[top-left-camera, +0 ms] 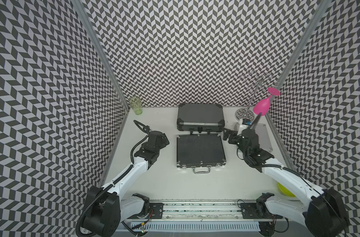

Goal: Close the poker set cases
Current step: Reset both arms

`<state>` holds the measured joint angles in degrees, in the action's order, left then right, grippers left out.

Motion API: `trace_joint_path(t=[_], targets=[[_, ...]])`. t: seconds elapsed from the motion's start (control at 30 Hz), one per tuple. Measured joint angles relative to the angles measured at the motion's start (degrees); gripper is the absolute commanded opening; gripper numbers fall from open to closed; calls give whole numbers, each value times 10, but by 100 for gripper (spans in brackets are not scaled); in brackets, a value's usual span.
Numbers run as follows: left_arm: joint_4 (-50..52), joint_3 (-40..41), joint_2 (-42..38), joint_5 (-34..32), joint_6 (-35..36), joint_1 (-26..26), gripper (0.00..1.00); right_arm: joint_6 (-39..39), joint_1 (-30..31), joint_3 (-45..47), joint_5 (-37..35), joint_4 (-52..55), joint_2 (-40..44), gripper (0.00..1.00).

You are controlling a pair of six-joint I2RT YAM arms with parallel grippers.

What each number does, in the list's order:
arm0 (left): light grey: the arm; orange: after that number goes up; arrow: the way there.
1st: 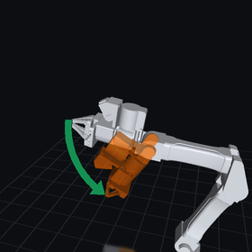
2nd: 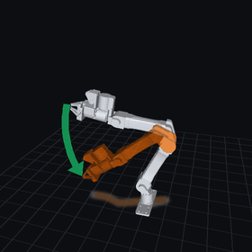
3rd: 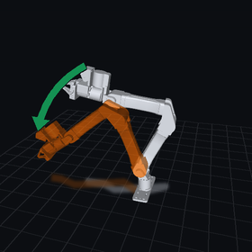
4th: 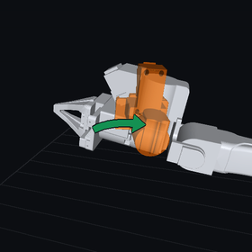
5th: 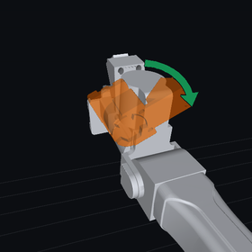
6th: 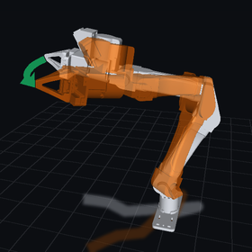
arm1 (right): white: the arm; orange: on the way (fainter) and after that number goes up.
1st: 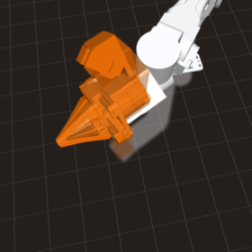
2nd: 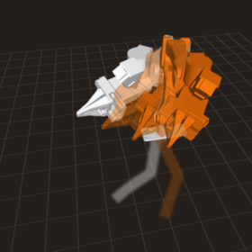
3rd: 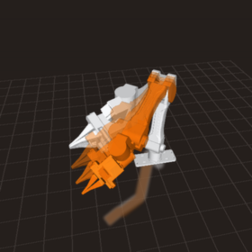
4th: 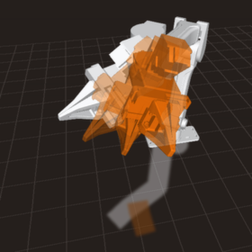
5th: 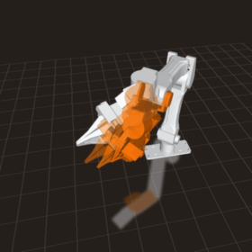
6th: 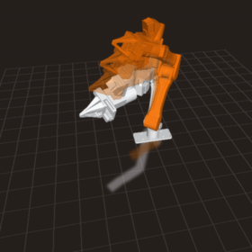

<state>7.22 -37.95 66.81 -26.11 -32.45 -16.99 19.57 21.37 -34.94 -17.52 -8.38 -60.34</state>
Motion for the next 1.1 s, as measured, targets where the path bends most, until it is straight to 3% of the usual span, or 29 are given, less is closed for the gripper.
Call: trace_joint_path(t=[0.13, 0.2, 0.23, 0.33, 0.57, 0.77, 0.83, 0.97, 1.1], targets=[[-120, 78, -8, -78, 99, 33, 97, -68, -66, 140, -64, -127, 64, 99], [-178, 108, 2, -94, 132, 56, 94, -84, -95, 164, -68, -153, 42, 99], [-209, 121, 12, -94, 146, 76, 99, -91, -108, 170, -70, -167, 22, 99], [-295, 165, 40, -83, 167, 132, 99, -110, -136, 171, -68, -218, -36, 99], [-485, 230, 84, 4, 198, 167, 99, -131, -167, 196, -20, -395, -141, 99], [-717, 289, 147, 96, 230, 184, 99, -149, -171, 243, 2, -560, -247, 99], [-748, 300, 162, 127, 240, 189, 100, -155, -171, 250, 7, -603, -284, 99], [-834, 296, 216, 178, 269, 184, 100, -157, -172, 226, 15, -591, -286, 99], [-812, 262, 226, 216, 296, 170, 100, -163, -172, 216, 19, -630, -286, 99]])
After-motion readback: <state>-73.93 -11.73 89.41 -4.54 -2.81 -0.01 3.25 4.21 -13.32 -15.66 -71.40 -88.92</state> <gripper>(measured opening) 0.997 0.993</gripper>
